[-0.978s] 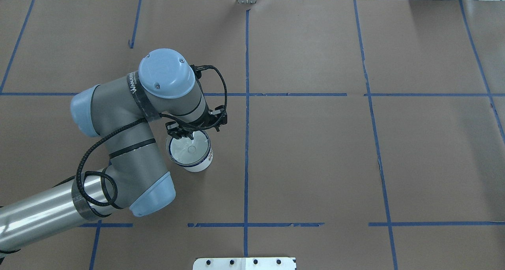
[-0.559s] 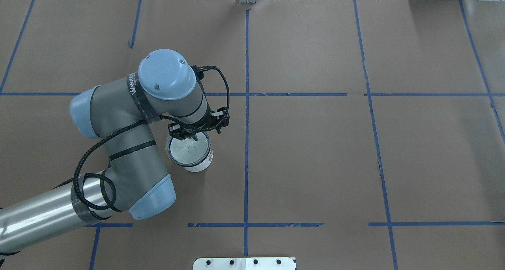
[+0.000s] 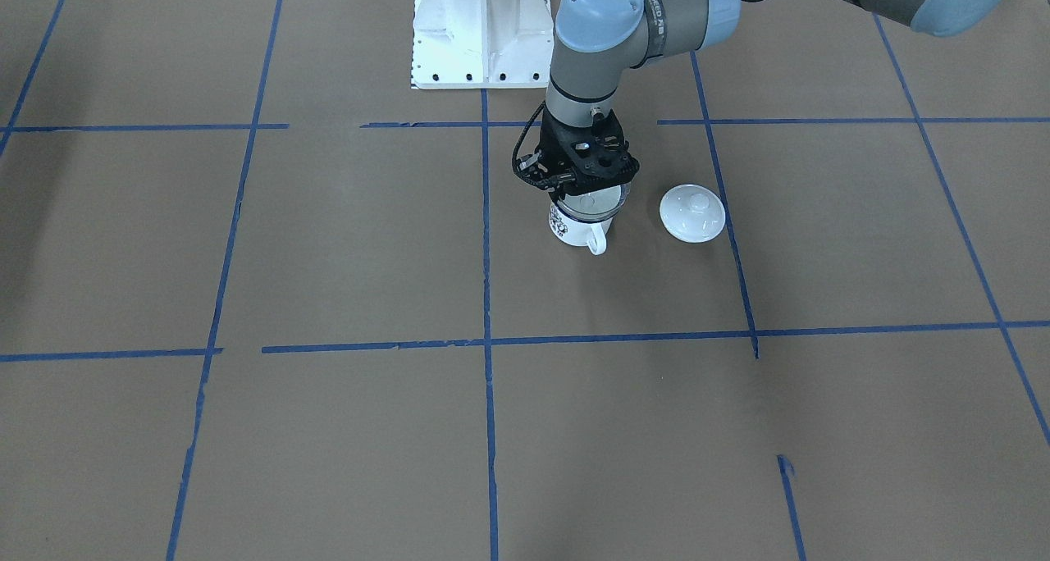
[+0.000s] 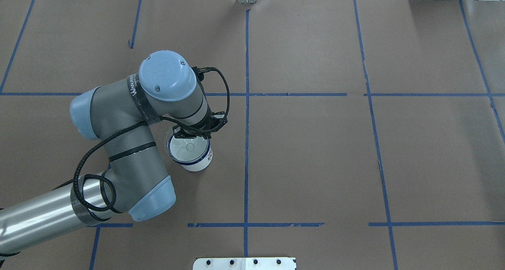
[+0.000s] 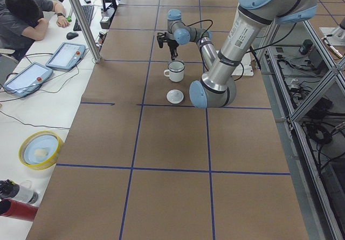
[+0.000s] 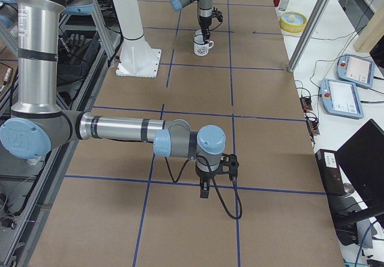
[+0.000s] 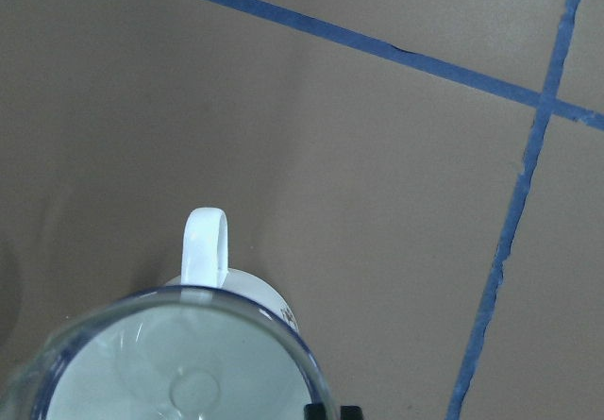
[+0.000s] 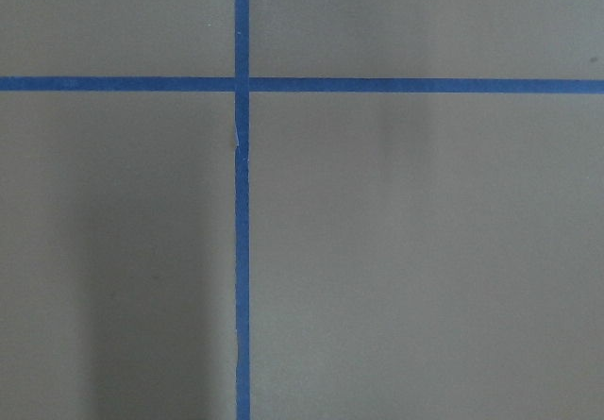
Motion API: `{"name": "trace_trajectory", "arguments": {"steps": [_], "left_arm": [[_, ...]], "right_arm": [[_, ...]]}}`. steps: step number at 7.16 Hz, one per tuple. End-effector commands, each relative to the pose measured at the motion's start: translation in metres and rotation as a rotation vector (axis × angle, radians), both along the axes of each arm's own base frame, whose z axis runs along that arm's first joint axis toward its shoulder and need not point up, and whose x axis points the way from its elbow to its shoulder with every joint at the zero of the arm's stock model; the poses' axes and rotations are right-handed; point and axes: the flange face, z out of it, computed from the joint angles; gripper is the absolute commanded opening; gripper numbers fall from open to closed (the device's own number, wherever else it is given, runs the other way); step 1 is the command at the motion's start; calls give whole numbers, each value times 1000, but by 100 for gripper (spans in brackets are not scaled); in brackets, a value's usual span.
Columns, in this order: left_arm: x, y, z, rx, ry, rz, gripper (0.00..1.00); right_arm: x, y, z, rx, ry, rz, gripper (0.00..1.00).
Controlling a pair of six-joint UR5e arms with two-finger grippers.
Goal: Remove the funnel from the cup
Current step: 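Lower the left gripper and grasp the glass funnel's rim, then lift the glass funnel up out of the white mug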
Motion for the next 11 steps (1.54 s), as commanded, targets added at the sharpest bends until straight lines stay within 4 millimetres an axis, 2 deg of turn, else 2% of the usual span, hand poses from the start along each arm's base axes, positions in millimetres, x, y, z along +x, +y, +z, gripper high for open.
{"name": "trace_trajectory", "arguments": {"steps": [1, 3, 4, 5, 7, 8, 9, 10, 11], "left_arm": [[-14, 9, -13, 2, -9, 7, 0], [-44, 24, -41, 25, -8, 25, 0], [-72, 21, -61, 53, -10, 19, 0], [-108, -2, -82, 71, 16, -50, 0], [-182, -52, -95, 44, 111, -280, 0], [-206, -71, -83, 28, 193, -387, 0], [-210, -85, -69, -16, 277, -544, 0], [-204, -114, -60, -15, 362, -719, 0], [-195, -141, -34, -70, 408, -828, 0]], "right_arm": [[0, 0, 0, 0, 0, 0, 100], [0, 0, 0, 0, 0, 0, 100], [0, 0, 0, 0, 0, 0, 100], [0, 0, 0, 0, 0, 0, 100], [0, 0, 0, 0, 0, 0, 100], [0, 0, 0, 0, 0, 0, 100], [0, 0, 1, -1, 0, 0, 100], [0, 0, 0, 0, 0, 0, 100], [0, 0, 0, 0, 0, 0, 100]]}}
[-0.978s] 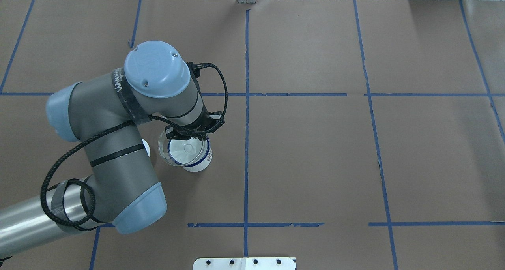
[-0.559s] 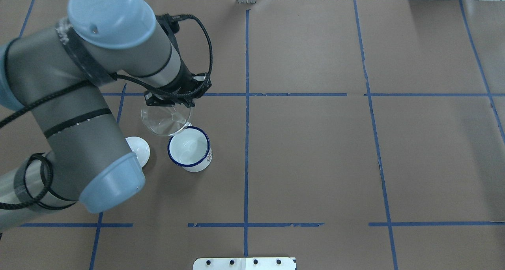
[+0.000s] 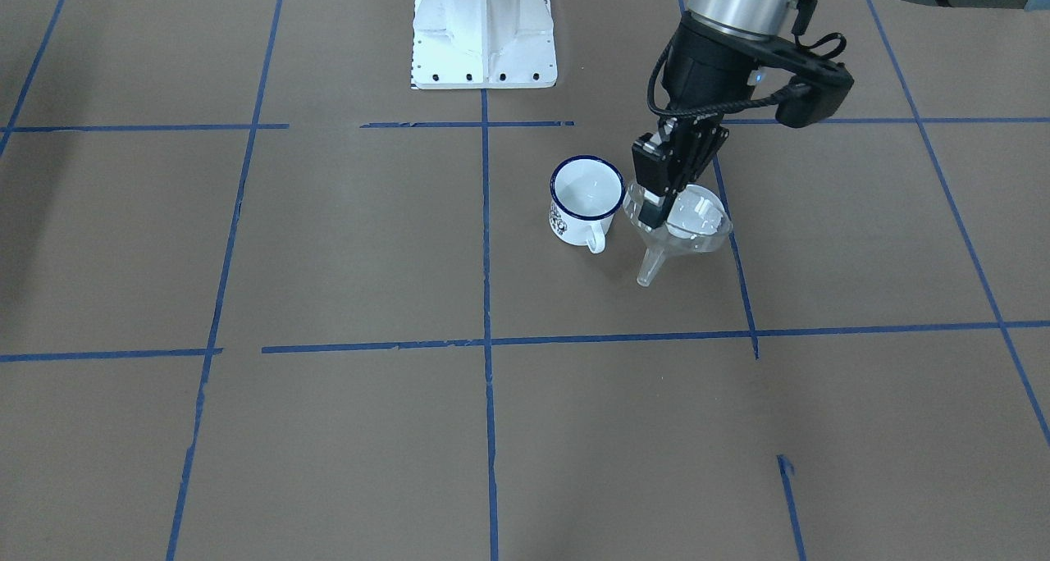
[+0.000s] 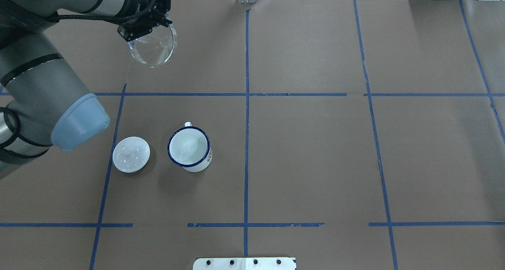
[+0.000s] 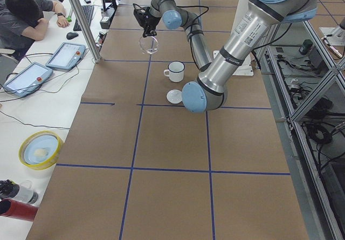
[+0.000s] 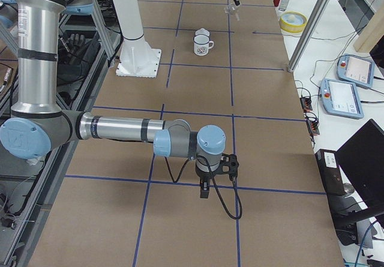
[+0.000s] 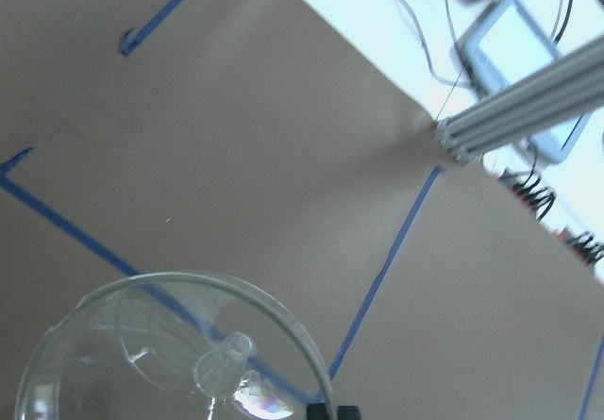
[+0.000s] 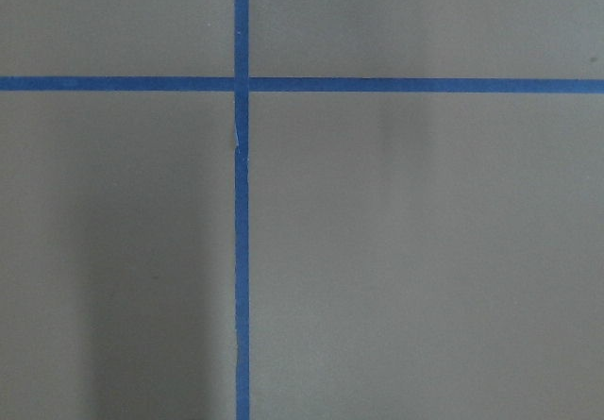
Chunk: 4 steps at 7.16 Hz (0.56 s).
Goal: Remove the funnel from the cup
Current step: 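Carry the glass funnel farther from the robot and lower it onto the table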
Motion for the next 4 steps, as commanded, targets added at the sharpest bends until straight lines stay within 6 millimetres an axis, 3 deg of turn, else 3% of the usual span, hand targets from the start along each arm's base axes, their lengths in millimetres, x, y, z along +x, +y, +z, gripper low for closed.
{"name": "trace_trajectory", "arguments": {"steps": [1, 4], "left_arm": [[11, -50, 54, -48, 139, -251, 0], [51, -118, 179, -14, 199, -442, 0]], "right_arm": [[0, 0, 0, 0, 0, 0, 100], [0, 0, 0, 0, 0, 0, 100]]}}
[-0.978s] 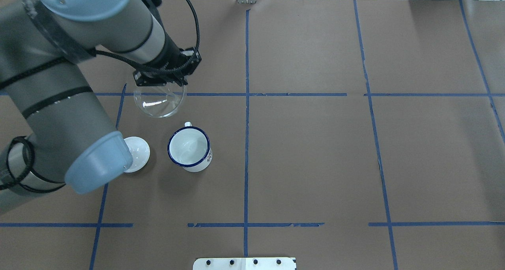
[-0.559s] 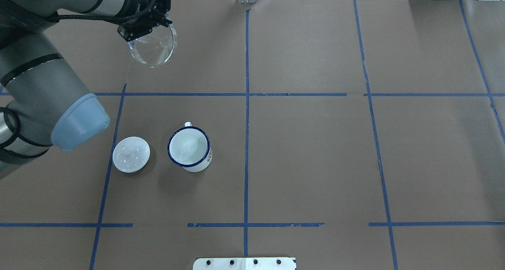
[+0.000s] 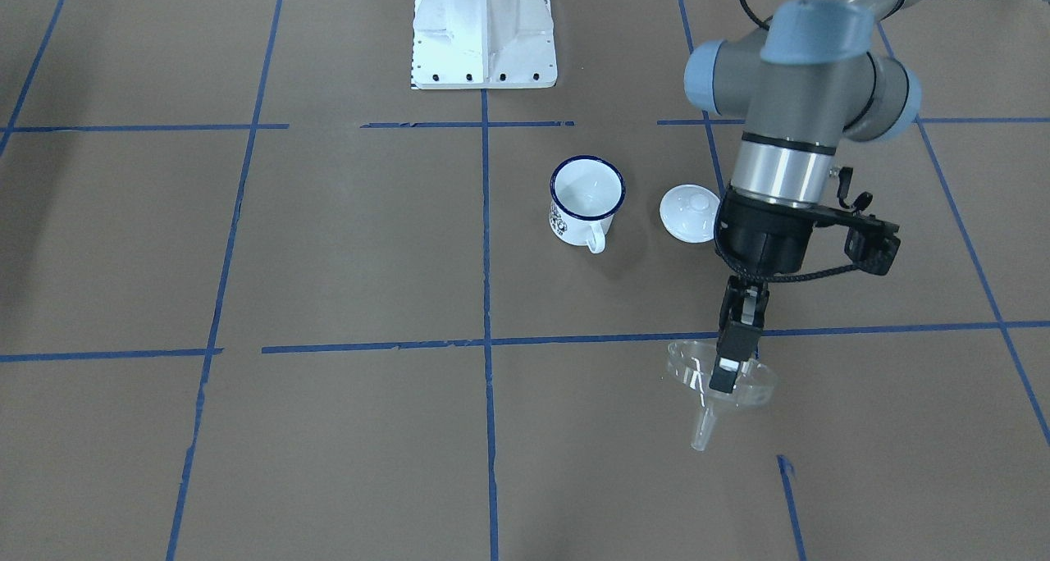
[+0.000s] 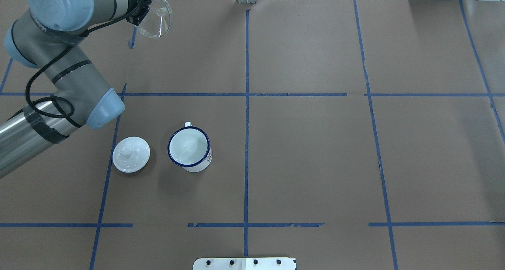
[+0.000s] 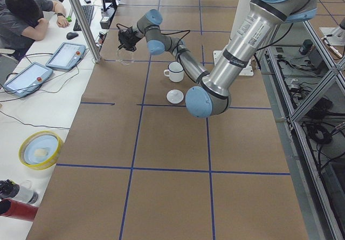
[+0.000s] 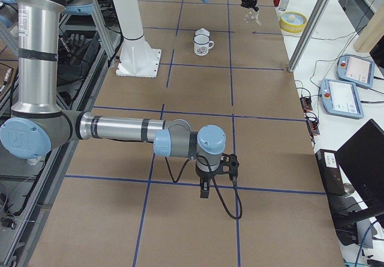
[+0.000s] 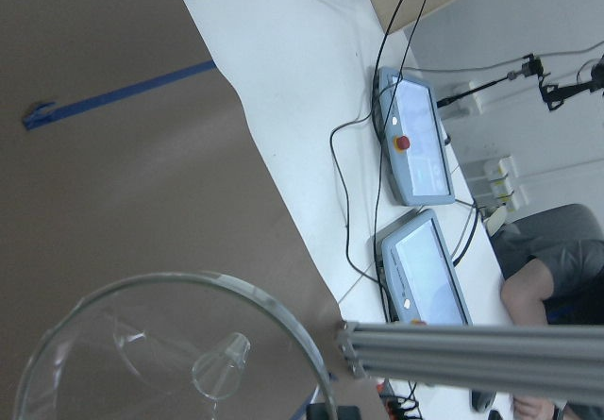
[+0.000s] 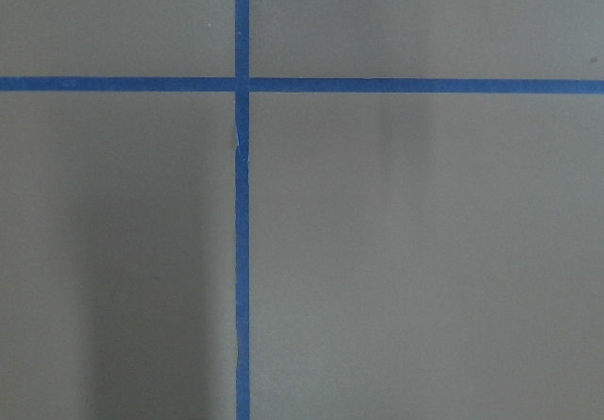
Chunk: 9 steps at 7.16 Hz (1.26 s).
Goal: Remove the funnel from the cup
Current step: 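Carry the glass funnel farther from the robot and lower it onto the table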
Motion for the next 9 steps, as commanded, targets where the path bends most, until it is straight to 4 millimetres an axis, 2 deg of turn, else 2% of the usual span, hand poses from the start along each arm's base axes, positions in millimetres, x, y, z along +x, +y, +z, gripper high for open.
{"name": "trace_trajectory", "arguments": {"steps": [1, 3, 5, 6, 8, 9], "left_arm": [[23, -28, 80, 23, 1, -101, 0], [58, -19, 110, -9, -35, -59, 0], [71, -18, 132, -28, -83, -28, 0], [72, -18, 131, -26, -85, -25, 0], [73, -18, 131, -15, -103, -16, 55], [73, -18, 131, -8, -114, -11, 63]], "right_arm": [[0, 0, 0, 0, 0, 0, 100], [0, 0, 0, 0, 0, 0, 100], [0, 0, 0, 0, 0, 0, 100], [0, 0, 0, 0, 0, 0, 100], [0, 0, 0, 0, 0, 0, 100], [0, 0, 0, 0, 0, 0, 100]]}}
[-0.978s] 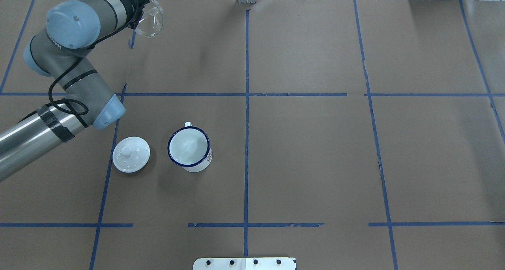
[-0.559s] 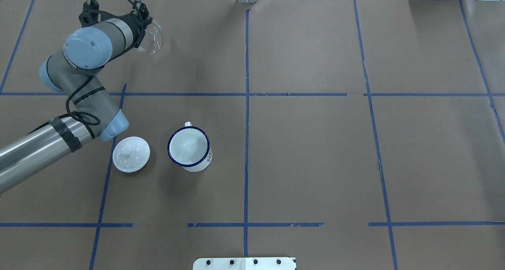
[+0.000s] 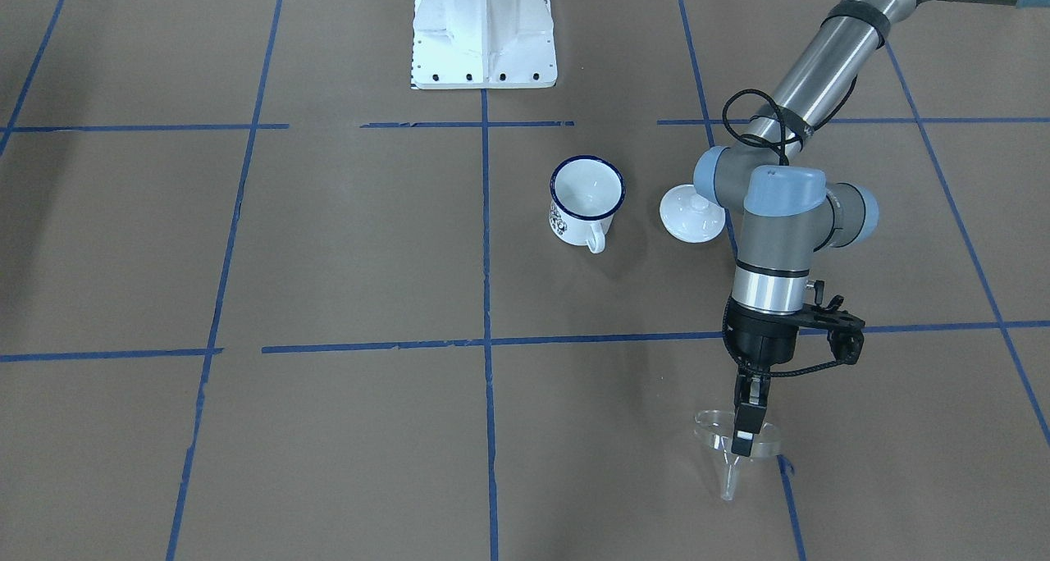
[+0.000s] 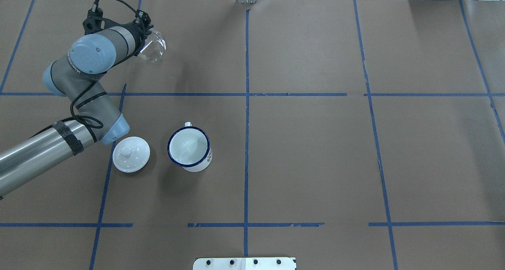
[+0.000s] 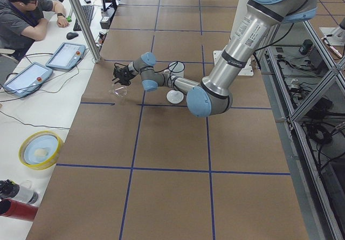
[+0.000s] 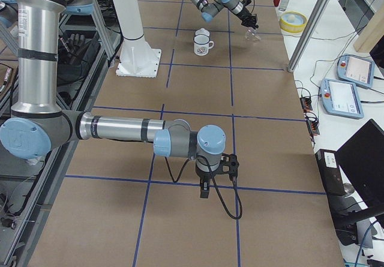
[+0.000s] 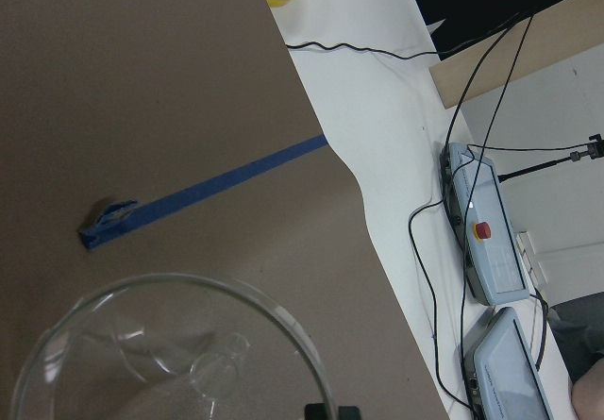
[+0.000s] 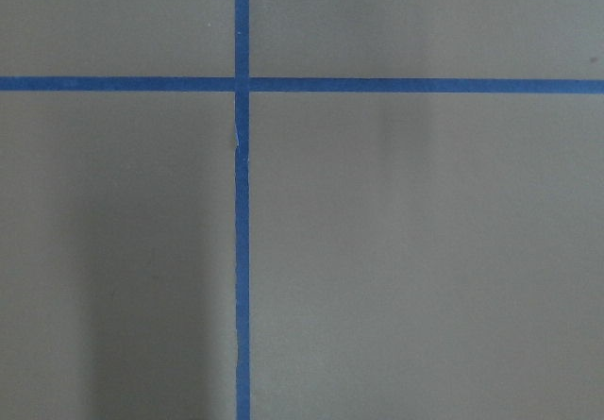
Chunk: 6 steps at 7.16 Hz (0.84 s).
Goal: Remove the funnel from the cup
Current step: 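Carry the glass funnel farther from the robot and lower it onto the table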
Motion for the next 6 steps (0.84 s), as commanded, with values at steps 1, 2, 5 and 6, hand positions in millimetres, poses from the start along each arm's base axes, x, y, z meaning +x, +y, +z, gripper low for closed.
{"name": "trace_trajectory", "arguments": {"steps": [1, 2, 5, 6], "left_arm": [[1, 0, 0, 12, -18, 12, 75], [-3, 1, -9, 58, -61, 53, 100], [-59, 37, -61, 194, -192, 349, 100], [-78, 50, -94, 219, -259, 448, 100]], "right_arm": [[0, 0, 0, 0, 0, 0, 100], [0, 0, 0, 0, 0, 0, 100], [0, 0, 0, 0, 0, 0, 100], [0, 0, 0, 0, 0, 0, 100]]}}
